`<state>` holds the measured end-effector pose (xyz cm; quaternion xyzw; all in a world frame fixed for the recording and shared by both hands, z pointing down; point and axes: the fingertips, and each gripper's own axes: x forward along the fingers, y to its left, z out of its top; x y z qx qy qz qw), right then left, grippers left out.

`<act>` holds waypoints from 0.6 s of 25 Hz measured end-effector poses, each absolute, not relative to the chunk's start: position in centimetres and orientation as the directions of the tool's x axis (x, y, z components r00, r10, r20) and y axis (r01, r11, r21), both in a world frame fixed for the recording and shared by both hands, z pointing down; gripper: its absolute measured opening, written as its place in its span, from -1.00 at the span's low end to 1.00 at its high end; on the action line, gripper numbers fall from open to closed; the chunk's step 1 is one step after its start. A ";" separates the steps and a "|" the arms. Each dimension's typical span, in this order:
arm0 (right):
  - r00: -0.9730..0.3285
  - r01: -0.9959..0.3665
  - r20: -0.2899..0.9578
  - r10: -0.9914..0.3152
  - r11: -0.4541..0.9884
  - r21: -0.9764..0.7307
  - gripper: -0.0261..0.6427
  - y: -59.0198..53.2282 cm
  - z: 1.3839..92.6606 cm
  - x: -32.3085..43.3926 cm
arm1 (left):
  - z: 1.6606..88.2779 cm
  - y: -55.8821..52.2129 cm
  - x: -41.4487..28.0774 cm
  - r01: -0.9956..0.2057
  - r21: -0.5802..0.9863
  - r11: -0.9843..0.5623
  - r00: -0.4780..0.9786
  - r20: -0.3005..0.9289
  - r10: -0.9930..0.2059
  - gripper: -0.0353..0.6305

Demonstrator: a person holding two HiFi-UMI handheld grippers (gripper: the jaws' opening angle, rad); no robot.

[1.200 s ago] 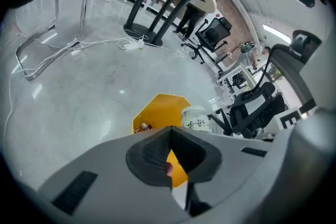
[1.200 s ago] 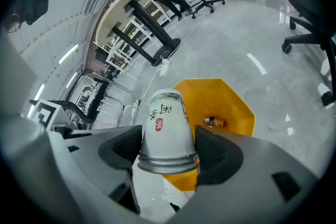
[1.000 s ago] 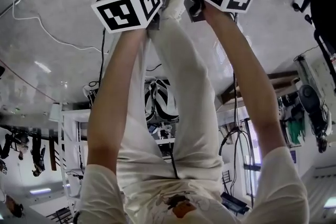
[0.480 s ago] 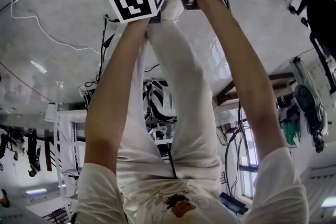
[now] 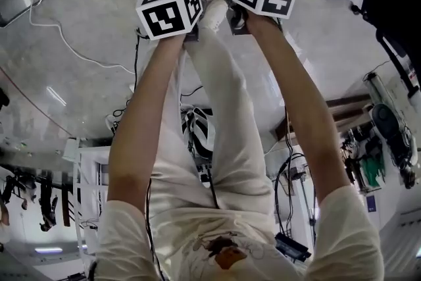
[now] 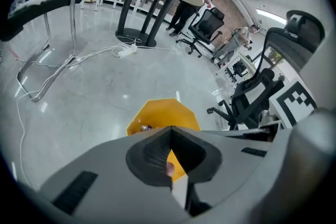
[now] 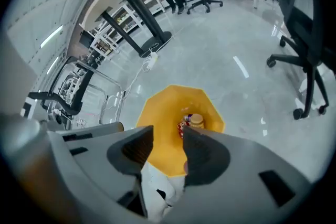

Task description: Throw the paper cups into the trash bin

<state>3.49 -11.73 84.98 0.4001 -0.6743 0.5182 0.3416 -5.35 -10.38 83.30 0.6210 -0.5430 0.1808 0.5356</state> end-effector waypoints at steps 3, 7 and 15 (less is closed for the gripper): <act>-0.443 -0.893 0.871 -0.214 0.194 -0.407 -0.64 -11.2 80.7 4.4 | 79.2 -10.2 -4.9 -0.872 0.470 0.139 0.355 0.800 -0.484 -0.88; -0.519 -0.850 0.832 -0.196 0.219 -0.479 -0.72 -9.8 74.5 4.1 | 73.1 -9.8 -4.7 -0.875 0.472 0.110 0.367 0.793 -0.486 -0.88; -0.661 -0.750 0.727 -0.187 0.112 -0.652 -0.85 -7.0 61.9 3.2 | 59.4 -8.5 -5.2 -0.888 0.459 0.031 0.382 0.773 -0.506 -0.88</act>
